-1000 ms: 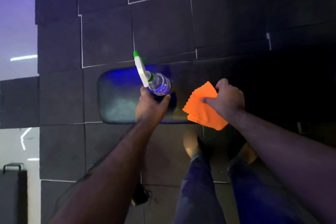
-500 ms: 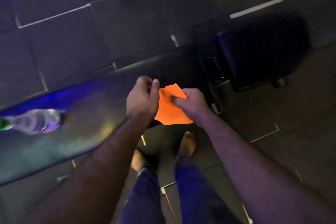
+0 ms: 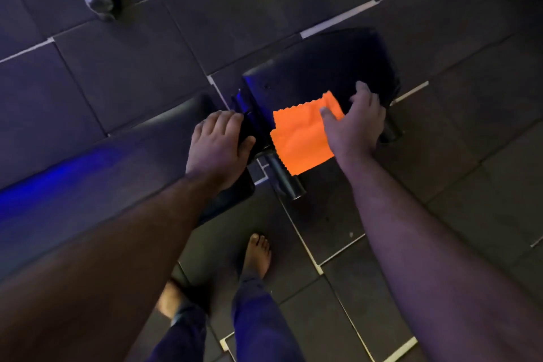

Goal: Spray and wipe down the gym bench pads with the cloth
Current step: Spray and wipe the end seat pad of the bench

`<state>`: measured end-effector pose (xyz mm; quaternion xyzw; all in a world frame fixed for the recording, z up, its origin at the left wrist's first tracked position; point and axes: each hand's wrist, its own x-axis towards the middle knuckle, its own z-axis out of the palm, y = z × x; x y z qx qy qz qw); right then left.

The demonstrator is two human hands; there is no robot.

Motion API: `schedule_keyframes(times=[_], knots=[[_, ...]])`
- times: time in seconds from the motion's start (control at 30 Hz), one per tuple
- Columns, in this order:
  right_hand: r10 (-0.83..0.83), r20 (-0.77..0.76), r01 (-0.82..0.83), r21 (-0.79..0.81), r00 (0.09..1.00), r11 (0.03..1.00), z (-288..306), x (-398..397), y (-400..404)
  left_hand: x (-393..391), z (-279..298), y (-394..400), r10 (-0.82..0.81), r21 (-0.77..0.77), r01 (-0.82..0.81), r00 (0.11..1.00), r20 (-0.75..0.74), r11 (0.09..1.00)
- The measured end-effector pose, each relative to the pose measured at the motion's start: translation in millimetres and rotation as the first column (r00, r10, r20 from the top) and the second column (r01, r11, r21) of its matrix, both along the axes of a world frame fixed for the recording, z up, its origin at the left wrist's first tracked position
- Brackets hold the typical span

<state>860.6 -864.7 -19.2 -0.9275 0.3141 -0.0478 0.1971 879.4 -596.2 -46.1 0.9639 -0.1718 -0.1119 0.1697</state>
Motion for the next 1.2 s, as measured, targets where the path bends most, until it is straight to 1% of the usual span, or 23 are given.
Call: schedule_keyframes(times=[0.03,0.07,0.1,0.17,0.2,0.23,0.3,0.37,0.47,0.53,0.57,0.6,0.67,0.7,0.8,0.87,0.97,1.07,1.13,1.2], knots=[[0.041,0.047,-0.035,-0.132,0.998,0.991,-6,-5,3,0,-7,-3,-0.029,0.012,0.029,1.000,-0.003,0.999],[0.125,0.067,-0.107,-0.228,0.990,0.968,-13,-12,9,-1,-15,-6,-0.054,0.028,0.054,0.999,-0.006,0.998],[0.226,0.042,-0.205,-0.293,0.973,0.934,-22,-20,15,-2,-22,-7,-0.070,0.048,0.070,0.998,-0.004,0.996],[0.397,-0.073,-0.396,-0.364,0.915,0.843,-42,-37,28,-4,-34,-8,-0.078,0.082,0.074,0.996,0.040,0.994],[0.434,-0.127,-0.447,-0.382,0.892,0.809,-51,-45,32,-5,-39,-7,-0.070,0.082,0.064,0.995,0.074,0.995],[0.437,-0.166,-0.466,-0.385,0.884,0.796,-58,-50,36,-5,-43,-5,-0.061,0.073,0.054,0.993,0.103,0.996],[0.394,-0.206,-0.444,-0.367,0.896,0.818,-65,-49,40,-4,-50,-3,-0.058,0.057,0.050,0.988,0.144,0.997],[0.364,-0.204,-0.416,-0.374,0.909,0.829,-65,-30,38,-3,-54,-2,-0.068,0.058,0.059,0.984,0.165,0.997],[0.270,-0.161,-0.312,-0.370,0.949,0.875,-58,7,36,-2,-56,-3,-0.077,0.084,0.064,0.983,0.165,0.994],[0.224,-0.088,-0.241,-0.371,0.971,0.897,-57,12,43,-2,-56,-2,-0.076,0.082,0.063,0.982,0.174,0.995],[0.252,-0.061,-0.257,-0.370,0.966,0.893,-59,7,48,-2,-57,-1,-0.077,0.078,0.064,0.981,0.179,0.995],[0.314,-0.071,-0.317,-0.375,0.947,0.871,-63,-3,52,-3,-58,-1,-0.078,0.076,0.065,0.980,0.183,0.995],[0.423,-0.152,-0.447,-0.384,0.893,0.808,-72,-27,54,-2,-59,-1,-0.085,0.081,0.071,0.979,0.186,0.994],[0.439,-0.174,-0.472,-0.371,0.881,0.800,-75,-40,51,-2,-59,-1,-0.086,0.086,0.071,0.979,0.184,0.994],[0.396,-0.188,-0.438,-0.340,0.899,0.832,-79,-72,43,-2,-60,1,-0.095,0.096,0.079,0.979,0.179,0.992],[0.380,-0.190,-0.423,-0.328,0.905,0.844,-78,-73,38,-1,-62,1,-0.105,0.104,0.087,0.978,0.181,0.991],[0.325,-0.149,-0.358,-0.361,0.934,0.861,-75,-34,39,-1,-64,1,-0.111,0.109,0.092,0.976,0.187,0.990],[0.262,-0.141,-0.296,-0.356,0.955,0.886,-72,-2,55,-1,-63,1,-0.118,0.113,0.098,0.976,0.183,0.989],[0.264,-0.133,-0.295,-0.355,0.955,0.887,-76,-12,64,0,-63,1,-0.120,0.118,0.099,0.976,0.184,0.988],[0.248,-0.126,-0.277,-0.338,0.961,0.900,-80,-39,64,0,-64,2,-0.119,0.107,0.101,0.975,0.187,0.989]])
